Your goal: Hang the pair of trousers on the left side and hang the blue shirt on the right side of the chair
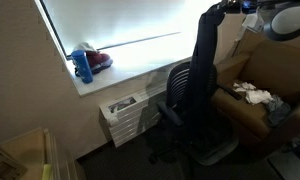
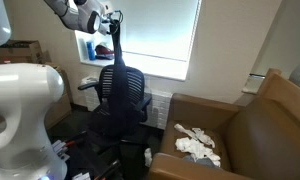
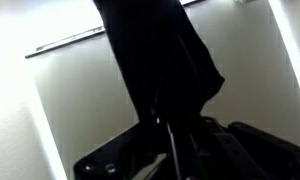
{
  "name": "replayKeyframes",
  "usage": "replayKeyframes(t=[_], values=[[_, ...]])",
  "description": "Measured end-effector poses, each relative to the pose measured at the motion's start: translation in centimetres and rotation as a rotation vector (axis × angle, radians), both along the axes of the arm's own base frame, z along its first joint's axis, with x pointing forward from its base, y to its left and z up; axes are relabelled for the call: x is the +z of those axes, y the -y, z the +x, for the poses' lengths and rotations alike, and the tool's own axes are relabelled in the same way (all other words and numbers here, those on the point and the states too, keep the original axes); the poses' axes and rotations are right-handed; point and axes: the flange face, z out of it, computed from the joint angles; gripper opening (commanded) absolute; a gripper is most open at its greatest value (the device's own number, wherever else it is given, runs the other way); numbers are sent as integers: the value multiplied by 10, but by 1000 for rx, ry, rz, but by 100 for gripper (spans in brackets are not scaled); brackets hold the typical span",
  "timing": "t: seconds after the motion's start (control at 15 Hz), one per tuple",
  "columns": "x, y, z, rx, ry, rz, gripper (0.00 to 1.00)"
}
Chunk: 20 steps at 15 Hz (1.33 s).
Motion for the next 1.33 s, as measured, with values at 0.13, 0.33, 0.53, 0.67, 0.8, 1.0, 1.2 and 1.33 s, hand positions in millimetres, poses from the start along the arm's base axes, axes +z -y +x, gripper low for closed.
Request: replayKeyframes(t=[0.13, 0.33, 0.53, 0.67, 0.8, 1.0, 1.2, 1.33], values=[[13, 26, -7, -13, 4, -15, 3], [-9, 64, -11, -50, -53, -43, 3], [-32, 81, -18, -62, -93, -84, 3], [-20, 75, -20, -59, -66, -83, 3], [12, 59, -24, -45, -10, -52, 3], [77, 23, -39, -5, 105, 17, 3], [140, -18, -66, 18, 224, 95, 3], [173, -41, -91, 21, 297, 139, 3]])
